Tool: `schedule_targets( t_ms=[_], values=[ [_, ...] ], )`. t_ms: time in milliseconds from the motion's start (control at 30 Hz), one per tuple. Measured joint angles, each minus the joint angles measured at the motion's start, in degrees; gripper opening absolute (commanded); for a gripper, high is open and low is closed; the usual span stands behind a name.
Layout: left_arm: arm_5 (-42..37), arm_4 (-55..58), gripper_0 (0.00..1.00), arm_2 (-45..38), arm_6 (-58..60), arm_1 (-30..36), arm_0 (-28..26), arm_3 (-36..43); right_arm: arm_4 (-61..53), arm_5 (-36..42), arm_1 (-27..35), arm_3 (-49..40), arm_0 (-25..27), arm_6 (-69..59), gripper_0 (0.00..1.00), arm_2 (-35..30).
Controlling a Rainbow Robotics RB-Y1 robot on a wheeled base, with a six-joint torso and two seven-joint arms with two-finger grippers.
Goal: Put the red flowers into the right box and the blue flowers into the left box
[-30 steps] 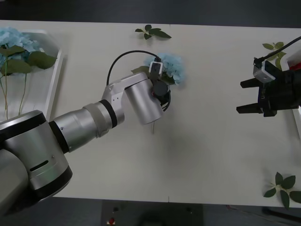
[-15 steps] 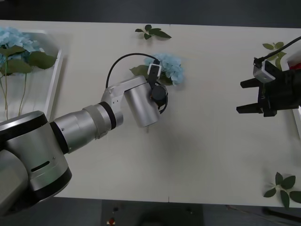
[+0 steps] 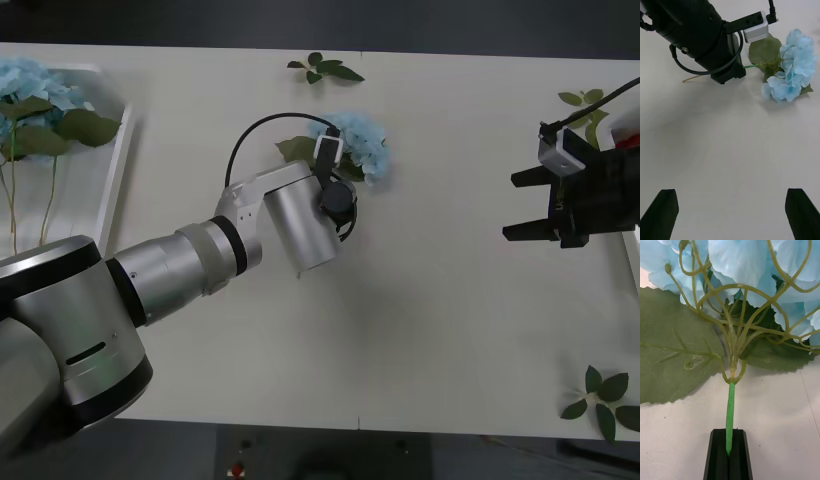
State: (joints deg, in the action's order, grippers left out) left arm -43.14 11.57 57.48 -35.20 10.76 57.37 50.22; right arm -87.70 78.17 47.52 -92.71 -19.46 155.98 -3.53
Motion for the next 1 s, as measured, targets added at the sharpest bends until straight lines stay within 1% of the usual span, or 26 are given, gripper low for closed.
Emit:
schedule_targets(
  t_ms=[100,200,333,433,533,633,733,833,1000],
  values=[
    [0.0,0.0,0.0,0.0,0.0,0.05,0.0,0.2,0.0,0.0,0.0,0.0,0.0,0.0,0.83,0.0],
    [-0.44,0.16,0.0,0.0,0.0,0.82,0.0,2.16,0.0,0.0,0.0,0.0,0.0,0.0,0.84,0.0],
    [-4.44,6.1,0.0,-0.2,-0.51,3.8,-0.01,8.79,0.0,0.0,0.0,0.0,0.0,0.0,0.83,0.0],
    [-8.41,9.25,0.0,-2.05,-5.0,6.7,-0.2,15.22,0.0,0.0,0.0,0.0,0.0,0.0,0.83,0.0],
    [-12.2,11.53,0.0,-6.37,-11.35,9.51,-1.84,22.14,0.0,0.0,0.0,0.0,0.0,0.0,0.83,0.0],
    [-16.73,15.13,0.0,-11.18,-13.02,12.16,-3.72,28.13,0.0,0.0,0.0,0.0,0.0,0.0,0.84,0.0],
    [-21.46,18.77,0.0,-14.92,-14.66,14.72,-4.83,32.56,0.0,0.0,0.0,0.0,0.0,0.0,0.83,0.0],
    [-26.54,21.29,0.0,-19.01,-19.69,16.98,-6.01,36.92,0.0,0.0,0.0,0.01,0.0,0.0,0.83,0.0],
    [-35.71,27.6,0.0,-31.62,-27.74,19.71,-10.16,44.67,0.0,0.0,0.01,0.04,0.0,0.0,0.83,0.0]
  ],
)
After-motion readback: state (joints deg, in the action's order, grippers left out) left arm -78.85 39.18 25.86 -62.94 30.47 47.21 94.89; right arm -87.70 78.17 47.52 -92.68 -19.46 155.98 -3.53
